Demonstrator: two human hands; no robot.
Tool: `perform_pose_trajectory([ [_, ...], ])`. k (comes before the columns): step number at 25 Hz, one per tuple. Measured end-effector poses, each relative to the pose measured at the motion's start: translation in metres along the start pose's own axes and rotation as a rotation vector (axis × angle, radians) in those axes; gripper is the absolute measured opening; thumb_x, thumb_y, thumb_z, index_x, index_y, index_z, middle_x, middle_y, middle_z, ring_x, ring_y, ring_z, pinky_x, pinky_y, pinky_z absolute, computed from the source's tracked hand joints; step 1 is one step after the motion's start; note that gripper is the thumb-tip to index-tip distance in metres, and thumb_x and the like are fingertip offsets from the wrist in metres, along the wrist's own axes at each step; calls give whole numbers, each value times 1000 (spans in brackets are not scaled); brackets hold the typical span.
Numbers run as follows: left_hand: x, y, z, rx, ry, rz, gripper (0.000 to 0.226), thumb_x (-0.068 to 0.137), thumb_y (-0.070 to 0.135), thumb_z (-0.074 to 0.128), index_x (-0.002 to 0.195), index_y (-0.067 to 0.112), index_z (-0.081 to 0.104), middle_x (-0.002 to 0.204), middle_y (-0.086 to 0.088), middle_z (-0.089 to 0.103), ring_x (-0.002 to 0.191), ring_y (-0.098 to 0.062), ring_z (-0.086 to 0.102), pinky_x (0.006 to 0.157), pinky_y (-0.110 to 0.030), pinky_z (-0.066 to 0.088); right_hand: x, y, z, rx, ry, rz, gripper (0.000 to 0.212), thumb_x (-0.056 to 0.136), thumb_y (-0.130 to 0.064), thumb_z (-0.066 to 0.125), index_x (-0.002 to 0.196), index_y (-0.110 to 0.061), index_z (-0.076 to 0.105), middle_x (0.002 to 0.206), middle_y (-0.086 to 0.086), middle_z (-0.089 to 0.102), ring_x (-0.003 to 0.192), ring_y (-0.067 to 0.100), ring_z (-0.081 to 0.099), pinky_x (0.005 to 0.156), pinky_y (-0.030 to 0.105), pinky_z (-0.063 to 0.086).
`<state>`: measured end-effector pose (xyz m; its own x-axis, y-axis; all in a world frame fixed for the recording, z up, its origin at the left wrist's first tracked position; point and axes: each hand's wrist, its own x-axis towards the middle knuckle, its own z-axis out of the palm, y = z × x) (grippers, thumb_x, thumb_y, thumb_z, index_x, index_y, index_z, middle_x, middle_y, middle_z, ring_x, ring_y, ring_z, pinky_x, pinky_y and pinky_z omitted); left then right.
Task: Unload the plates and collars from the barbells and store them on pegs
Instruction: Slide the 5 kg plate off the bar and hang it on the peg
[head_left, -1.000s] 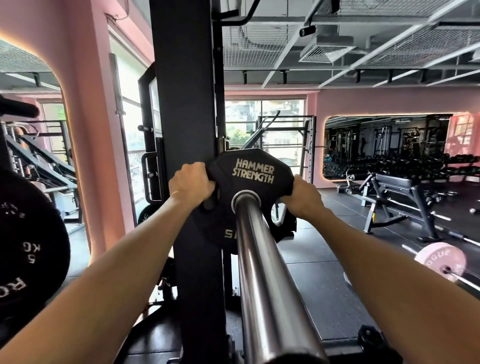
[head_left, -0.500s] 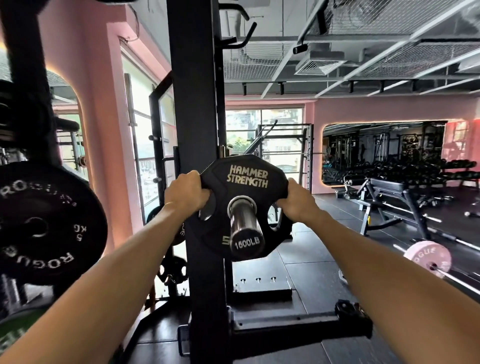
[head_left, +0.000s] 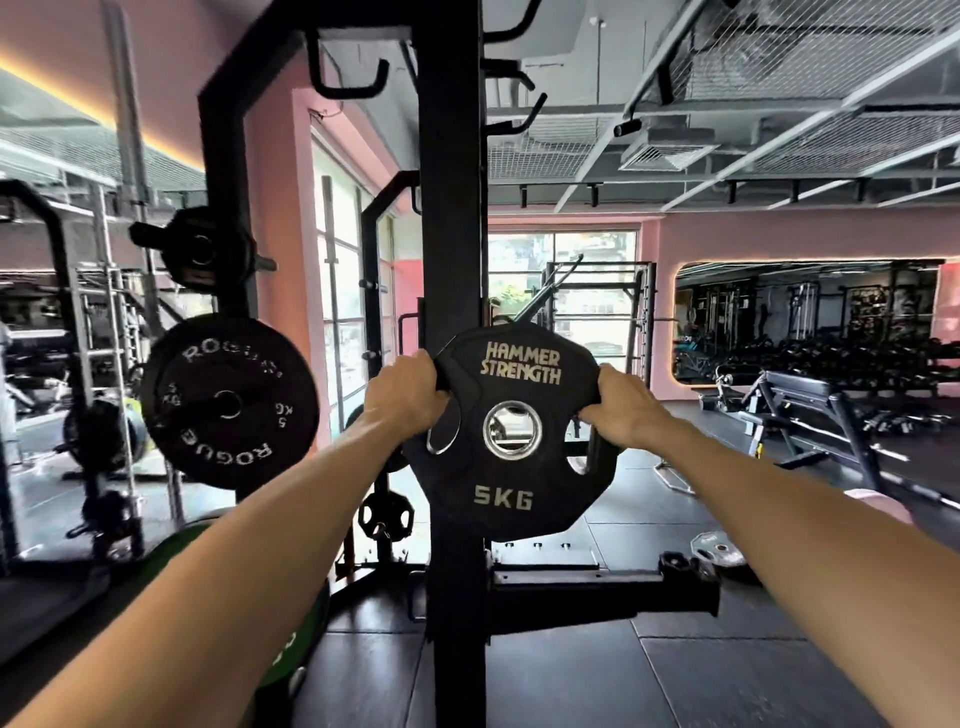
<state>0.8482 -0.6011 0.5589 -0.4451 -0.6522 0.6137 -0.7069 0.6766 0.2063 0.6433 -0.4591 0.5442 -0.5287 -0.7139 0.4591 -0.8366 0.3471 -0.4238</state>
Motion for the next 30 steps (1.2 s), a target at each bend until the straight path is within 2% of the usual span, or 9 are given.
perform_pose_trajectory([
  [4,-25,-29,-33,28,-11,-22,33,87,20,57,114,3,49,114,-17,61,106,-39,59,79,-40,44,-29,-38,4,23,-43,-20,22,83,-13,59,97,-11,42,98,11,54,91,31,55,74,38,48],
  [7,-31,-62,-61,50,15,-37,31,87,21,57,113,3,50,112,-16,62,104,-38,60,74,-38,40,-34,-81,6,48,-42,-68,25,84,-11,60,103,-8,45,99,13,59,87,30,59,72,39,49],
  [11,-31,-121,-98,61,40,-39,33,88,22,56,114,3,49,114,-17,60,106,-39,58,77,-40,42,-34,-145,22,69,4,-131,26,83,-10,64,105,-3,51,110,5,53,92,24,54,74,30,43],
  [14,-29,-178,-122,80,41,-16,35,88,21,57,117,3,49,114,-17,59,106,-39,58,75,-39,40,-32,-197,51,58,32,-123,24,75,-18,67,93,-11,53,93,13,60,83,29,62,72,41,56],
  [16,-26,-222,-138,95,47,12,37,87,21,58,117,3,48,115,-18,59,107,-40,58,74,-39,39,-33,-236,71,50,30,-117,22,77,-21,66,80,-16,45,83,8,55,79,27,60,72,41,54],
  [18,-22,-255,-149,103,51,45,36,87,22,58,115,2,48,115,-20,59,107,-41,58,74,-39,39,-35,-266,85,40,47,-103,21,78,-22,66,85,-14,47,84,8,58,83,29,62,75,42,54],
  [24,-4,-354,-164,78,64,71,37,86,27,60,112,3,48,112,-21,59,103,-43,58,77,-43,46,-30,-355,121,8,34,-92,24,84,-21,63,96,-11,45,93,8,53,84,28,54,68,32,39],
  [27,11,-390,-159,62,73,100,34,85,27,60,106,3,48,105,-21,61,98,-42,60,73,-42,46,-19,-381,141,4,40,-101,26,83,-21,64,99,-9,48,97,10,56,89,31,58,72,38,47],
  [30,33,-425,-147,57,84,117,27,85,27,59,95,8,43,98,-17,60,93,-39,60,68,-38,42,3,-403,170,15,32,-113,20,82,-18,63,90,-9,47,85,7,55,86,32,60,72,38,50],
])
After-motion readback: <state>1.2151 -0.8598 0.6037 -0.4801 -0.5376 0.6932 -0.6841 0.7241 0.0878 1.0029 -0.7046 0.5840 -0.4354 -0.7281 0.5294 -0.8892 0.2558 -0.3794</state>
